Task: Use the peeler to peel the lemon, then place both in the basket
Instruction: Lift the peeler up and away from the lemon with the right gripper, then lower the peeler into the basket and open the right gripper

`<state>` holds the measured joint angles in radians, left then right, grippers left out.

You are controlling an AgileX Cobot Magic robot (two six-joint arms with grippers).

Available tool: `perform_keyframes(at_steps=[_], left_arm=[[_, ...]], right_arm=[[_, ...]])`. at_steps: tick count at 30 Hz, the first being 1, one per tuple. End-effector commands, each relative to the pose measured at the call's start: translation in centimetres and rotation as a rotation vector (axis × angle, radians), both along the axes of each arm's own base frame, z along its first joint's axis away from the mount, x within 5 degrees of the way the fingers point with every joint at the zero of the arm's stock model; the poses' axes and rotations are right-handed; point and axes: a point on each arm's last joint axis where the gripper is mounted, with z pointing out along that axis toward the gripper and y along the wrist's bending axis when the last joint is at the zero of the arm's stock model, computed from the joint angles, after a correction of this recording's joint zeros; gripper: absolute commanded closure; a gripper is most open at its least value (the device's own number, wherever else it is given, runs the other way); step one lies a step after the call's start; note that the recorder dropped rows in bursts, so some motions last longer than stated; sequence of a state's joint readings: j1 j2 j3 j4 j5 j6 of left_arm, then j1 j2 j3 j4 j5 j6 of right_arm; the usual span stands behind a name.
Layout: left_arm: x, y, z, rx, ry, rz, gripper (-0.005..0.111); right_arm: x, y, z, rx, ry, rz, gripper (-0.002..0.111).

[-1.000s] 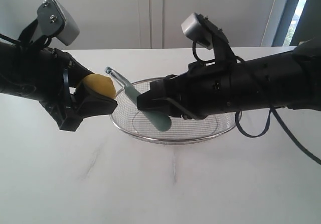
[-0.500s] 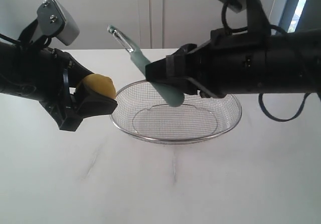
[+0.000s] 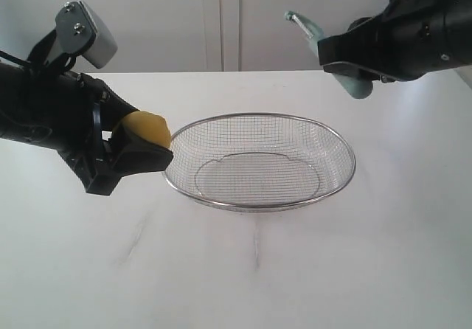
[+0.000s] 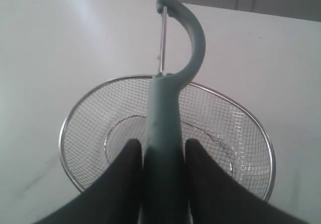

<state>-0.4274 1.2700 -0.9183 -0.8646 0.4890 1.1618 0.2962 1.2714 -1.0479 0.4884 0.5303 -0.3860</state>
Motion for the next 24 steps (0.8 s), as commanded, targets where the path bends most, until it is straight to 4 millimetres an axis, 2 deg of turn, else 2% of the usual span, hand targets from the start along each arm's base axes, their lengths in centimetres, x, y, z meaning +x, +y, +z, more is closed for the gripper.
perform_keyframes(at_steps=[1, 6, 12, 19, 24], left_arm=[[-0.2, -0.2, 0.2, -0.026, 0.020, -0.006, 0.107], [-0.2, -0.2, 0.2, -0.028, 0.021, -0.005, 0.107], [-0.2, -0.2, 0.3, -0.032, 0.021, -0.002, 0.107], [-0.2, -0.2, 0.3, -0.032, 0.018, 0.001, 0.107], [-0.2, -0.2, 0.3, -0.032, 0.018, 0.001, 0.107]], right_arm=[[2.6, 0.0, -2.0, -0.058, 0.055, -0.015, 0.108], [5.8, 0.7, -6.7, -0.119, 0.122, -0.021, 0.108], [8.5, 0.9, -10.3, -0.142, 0.114, -0.076, 0.108], [9.4, 1.4, -14.0, -0.166, 0.199, -0.073, 0.108], [9.4, 2.5, -15.5, -0.229, 0.205, 0.005, 0.108]])
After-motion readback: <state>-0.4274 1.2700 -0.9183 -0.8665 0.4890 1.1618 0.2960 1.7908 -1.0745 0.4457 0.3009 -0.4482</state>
